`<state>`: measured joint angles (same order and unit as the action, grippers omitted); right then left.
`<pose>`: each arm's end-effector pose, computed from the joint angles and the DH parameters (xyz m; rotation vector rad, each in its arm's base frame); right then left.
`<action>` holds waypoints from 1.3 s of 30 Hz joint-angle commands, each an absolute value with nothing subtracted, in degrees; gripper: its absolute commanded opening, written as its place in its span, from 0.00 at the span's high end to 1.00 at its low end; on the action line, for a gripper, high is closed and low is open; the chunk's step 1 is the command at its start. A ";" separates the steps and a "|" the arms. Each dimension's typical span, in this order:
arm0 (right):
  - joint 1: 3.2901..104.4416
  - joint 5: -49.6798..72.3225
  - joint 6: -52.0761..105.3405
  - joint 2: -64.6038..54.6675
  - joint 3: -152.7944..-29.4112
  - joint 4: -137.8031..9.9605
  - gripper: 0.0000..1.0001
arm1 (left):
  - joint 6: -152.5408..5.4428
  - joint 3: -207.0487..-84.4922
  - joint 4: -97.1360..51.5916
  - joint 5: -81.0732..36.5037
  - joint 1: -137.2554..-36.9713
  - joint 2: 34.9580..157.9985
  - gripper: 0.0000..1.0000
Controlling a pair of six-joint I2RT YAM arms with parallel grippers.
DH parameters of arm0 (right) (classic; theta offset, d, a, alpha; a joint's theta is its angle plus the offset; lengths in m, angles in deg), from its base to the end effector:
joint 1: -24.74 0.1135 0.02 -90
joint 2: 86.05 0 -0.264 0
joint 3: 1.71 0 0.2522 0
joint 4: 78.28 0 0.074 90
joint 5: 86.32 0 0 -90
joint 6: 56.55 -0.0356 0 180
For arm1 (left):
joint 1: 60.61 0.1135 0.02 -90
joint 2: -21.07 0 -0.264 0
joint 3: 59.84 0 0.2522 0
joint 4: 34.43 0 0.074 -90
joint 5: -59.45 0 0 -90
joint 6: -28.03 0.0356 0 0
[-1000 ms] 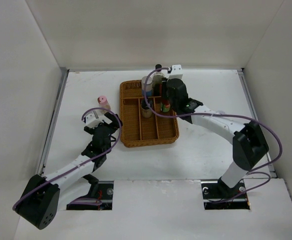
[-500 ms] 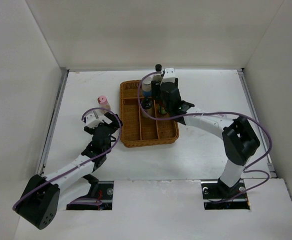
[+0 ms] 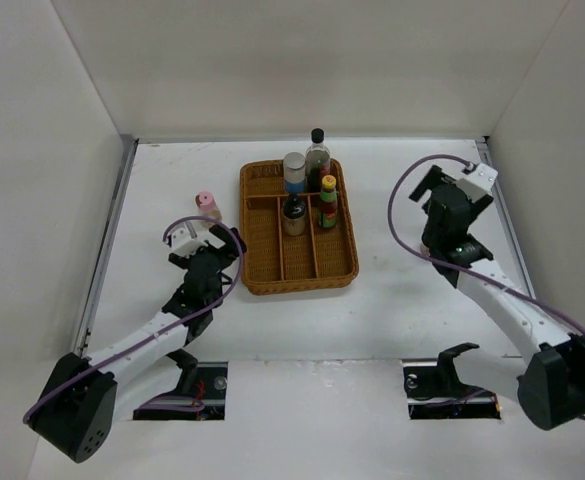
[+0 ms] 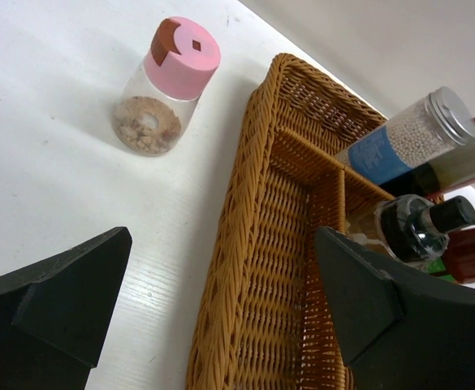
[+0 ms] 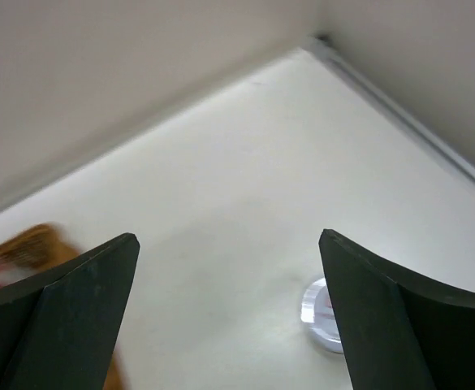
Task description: Organize the condiment bottles
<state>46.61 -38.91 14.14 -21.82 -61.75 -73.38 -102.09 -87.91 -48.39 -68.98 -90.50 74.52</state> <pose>0.2463 0.0729 0.3170 0.4966 1.6138 -0.1041 0.1762 -0.0758 0.1973 -0.6231 1.6206 -0.3070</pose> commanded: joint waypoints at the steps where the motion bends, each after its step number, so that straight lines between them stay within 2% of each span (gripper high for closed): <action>1: 40.79 -41.59 6.03 -19.18 -58.71 -63.82 0.00 | -103.01 -88.01 -51.26 -68.69 -91.50 74.15 0.00; 13: 36.47 -37.98 2.60 -4.23 -57.57 -65.39 0.00 | -103.45 -87.58 -50.02 -68.69 -92.03 72.14 0.00; 16: 35.94 -37.54 2.51 -2.38 -57.74 -65.31 0.05 | -103.45 -87.75 -50.02 -68.69 -92.03 73.28 0.00; 31: 38.23 -40.61 3.13 -15.64 -53.88 -63.64 0.03 | -103.81 -87.75 -50.11 -68.43 -91.77 73.28 0.00; 34: 37.97 -40.18 2.16 -15.56 -53.00 -61.36 0.00 | -103.81 -87.75 -50.11 -68.43 -91.94 73.45 0.00; 39: 36.47 -36.84 -0.30 -11.00 -52.29 -62.84 0.01 | -103.81 -87.84 -50.02 -68.43 -92.12 73.11 0.00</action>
<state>37.45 -38.89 1.92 -13.28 -52.59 -62.36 -103.18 -87.86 -48.31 -68.81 -91.81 74.41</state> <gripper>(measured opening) 0.994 0.997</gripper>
